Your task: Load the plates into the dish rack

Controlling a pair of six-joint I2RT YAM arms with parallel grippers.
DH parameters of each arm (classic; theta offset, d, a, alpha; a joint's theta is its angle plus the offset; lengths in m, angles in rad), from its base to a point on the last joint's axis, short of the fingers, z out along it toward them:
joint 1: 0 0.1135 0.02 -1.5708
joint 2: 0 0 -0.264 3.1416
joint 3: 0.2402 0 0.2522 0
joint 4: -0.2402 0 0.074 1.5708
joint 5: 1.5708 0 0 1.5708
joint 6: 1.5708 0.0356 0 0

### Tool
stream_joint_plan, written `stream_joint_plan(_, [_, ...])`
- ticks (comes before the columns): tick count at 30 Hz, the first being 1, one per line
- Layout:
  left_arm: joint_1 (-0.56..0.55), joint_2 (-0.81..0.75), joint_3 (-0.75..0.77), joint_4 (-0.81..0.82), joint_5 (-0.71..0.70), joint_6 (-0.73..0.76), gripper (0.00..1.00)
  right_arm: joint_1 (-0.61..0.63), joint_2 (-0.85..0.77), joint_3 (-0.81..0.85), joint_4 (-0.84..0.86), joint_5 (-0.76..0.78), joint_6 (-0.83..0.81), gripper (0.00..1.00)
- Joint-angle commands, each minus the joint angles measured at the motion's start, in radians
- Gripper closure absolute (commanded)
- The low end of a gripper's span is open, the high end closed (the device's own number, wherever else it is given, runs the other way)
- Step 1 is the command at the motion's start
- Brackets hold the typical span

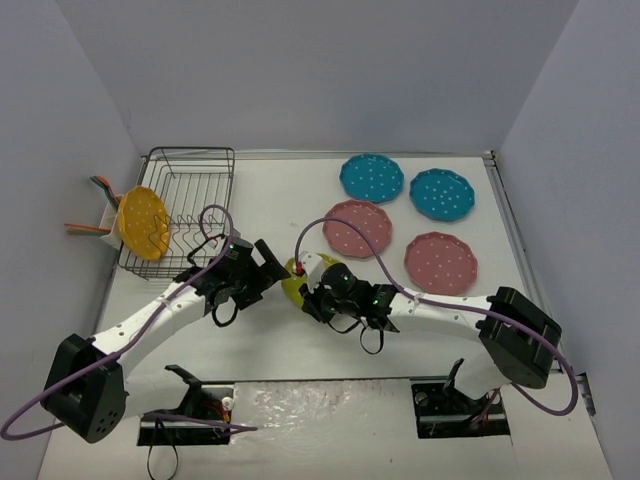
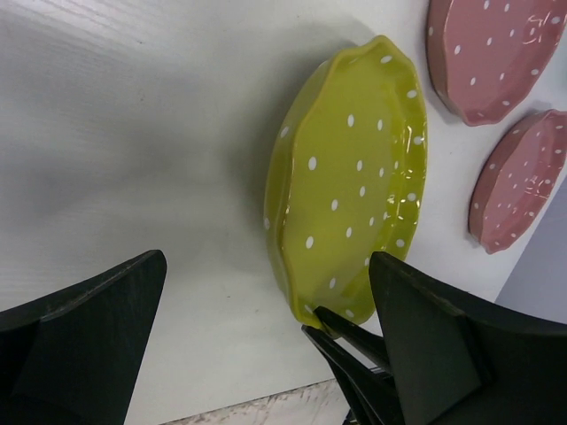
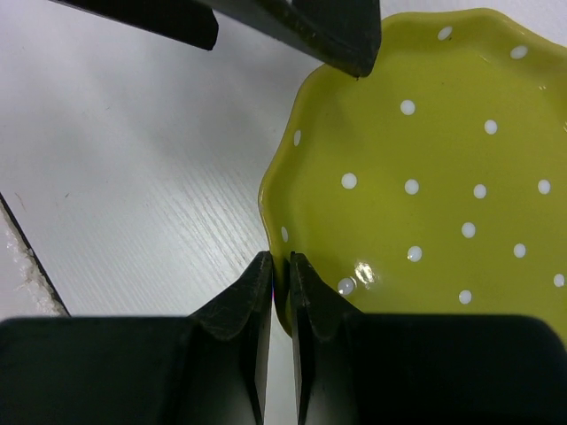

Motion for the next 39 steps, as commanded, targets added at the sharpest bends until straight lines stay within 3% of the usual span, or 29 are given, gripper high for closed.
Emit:
stream_joint_plan(1, [-0.005, 0.015, 0.068, 0.096, -0.003, -0.061, 0.03, -0.005, -0.081, -0.007, 0.128, 0.010, 0.056, 1.00])
stream_joint_plan(8, [-0.005, 0.103, 0.069, 0.171, 0.090, -0.143, 0.04, -0.007, -0.099, -0.046, 0.191, 0.021, 0.073, 1.00])
stream_joint_plan(15, [-0.010, 0.178, 0.087, 0.223, 0.139, -0.170, 0.13, -0.007, -0.106, -0.070, 0.242, 0.027, 0.091, 1.00])
stream_joint_plan(28, [-0.024, 0.242, 0.054, 0.318, 0.164, -0.215, 0.54, -0.008, -0.118, -0.094, 0.288, 0.033, 0.105, 1.00])
stream_joint_plan(30, [-0.029, 0.242, 0.055, 0.318, 0.159, -0.216, 0.74, -0.008, -0.119, -0.095, 0.287, 0.029, 0.105, 1.00])
stream_joint_plan(33, [-0.032, 0.235, 0.058, 0.309, 0.151, -0.213, 0.93, -0.008, -0.131, -0.099, 0.285, 0.032, 0.105, 1.00])
stream_joint_plan(35, [-0.034, 0.231, 0.060, 0.306, 0.146, -0.206, 1.00, -0.008, -0.142, -0.103, 0.279, 0.036, 0.106, 1.00])
stream_joint_plan(37, [-0.035, 0.227, 0.070, 0.292, 0.138, -0.185, 1.00, -0.008, -0.149, -0.099, 0.263, 0.039, 0.105, 1.00])
stream_joint_plan(38, [-0.035, 0.226, 0.074, 0.291, 0.137, -0.176, 1.00, -0.008, -0.153, -0.097, 0.252, 0.041, 0.105, 0.97])
stream_joint_plan(39, [-0.036, 0.219, 0.078, 0.283, 0.136, -0.160, 1.00, -0.008, -0.165, -0.095, 0.236, 0.043, 0.102, 0.87])
